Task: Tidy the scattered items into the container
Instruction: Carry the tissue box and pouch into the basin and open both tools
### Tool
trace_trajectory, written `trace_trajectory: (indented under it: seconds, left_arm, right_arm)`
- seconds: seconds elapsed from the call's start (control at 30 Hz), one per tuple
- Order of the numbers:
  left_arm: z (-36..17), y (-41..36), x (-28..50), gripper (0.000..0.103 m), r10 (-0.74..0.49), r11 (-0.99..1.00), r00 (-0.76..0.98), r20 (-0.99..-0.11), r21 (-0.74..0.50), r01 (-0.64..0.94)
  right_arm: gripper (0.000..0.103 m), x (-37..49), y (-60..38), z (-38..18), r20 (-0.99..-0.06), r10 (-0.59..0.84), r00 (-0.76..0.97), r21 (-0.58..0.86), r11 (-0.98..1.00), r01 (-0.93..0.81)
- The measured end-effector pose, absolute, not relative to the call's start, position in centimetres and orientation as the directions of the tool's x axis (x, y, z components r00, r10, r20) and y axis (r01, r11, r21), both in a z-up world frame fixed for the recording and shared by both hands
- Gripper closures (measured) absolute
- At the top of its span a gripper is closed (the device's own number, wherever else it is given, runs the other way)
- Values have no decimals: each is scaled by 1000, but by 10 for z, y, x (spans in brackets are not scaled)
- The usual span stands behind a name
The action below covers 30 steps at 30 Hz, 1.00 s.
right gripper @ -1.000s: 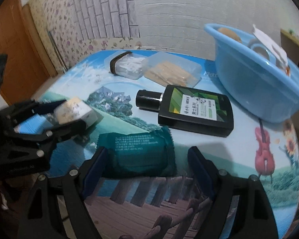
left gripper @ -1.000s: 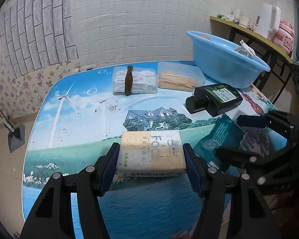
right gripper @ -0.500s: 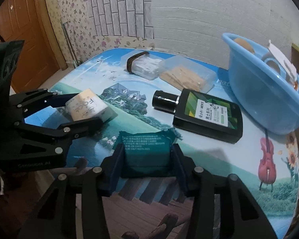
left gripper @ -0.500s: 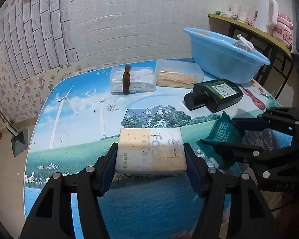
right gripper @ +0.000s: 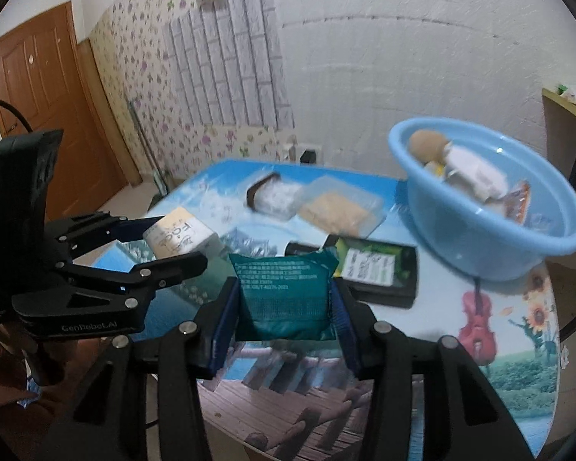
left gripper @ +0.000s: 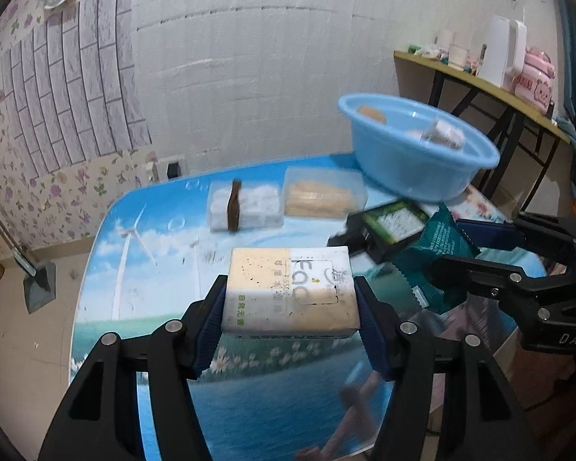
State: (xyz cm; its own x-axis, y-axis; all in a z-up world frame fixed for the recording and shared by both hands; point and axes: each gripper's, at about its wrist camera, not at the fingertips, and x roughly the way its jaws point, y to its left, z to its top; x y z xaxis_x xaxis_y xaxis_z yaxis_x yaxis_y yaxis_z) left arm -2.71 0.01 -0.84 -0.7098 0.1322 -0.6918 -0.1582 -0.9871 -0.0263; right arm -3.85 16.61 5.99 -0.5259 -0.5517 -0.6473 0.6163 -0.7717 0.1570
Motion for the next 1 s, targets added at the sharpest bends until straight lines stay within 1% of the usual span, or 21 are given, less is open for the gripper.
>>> trace_trajectory:
  seconds: [0.17,0.23,0.37,0.63,1.0]
  left_arm:
    - [13,14,-41,41,149,-983,-731,-666,-21,-181]
    - [22,22,-51,41,169,-980,-735,-657,-30,-198]
    - [34,48,-71,41,188,-970,-742,-643,-1,-244]
    - [50,105,-115,41,259,-942,-730,-632,1,-335]
    - [48,160,-167,41,279,-919,-703,-654,30,-392]
  right_arm:
    - [57,-48,192,83,-590,-558,-583,170,-793,585]
    - [57,-56,206,91,-572,-544,-614,170,-811,560]
    - [57,-74,234,99,-550,-511,-661,179,-845,504]
    - [57,-113,272,101,-541,-458,-706,191,-884,427]
    - [57,-167,303,91,-549,-435,-714,198,-897,395]
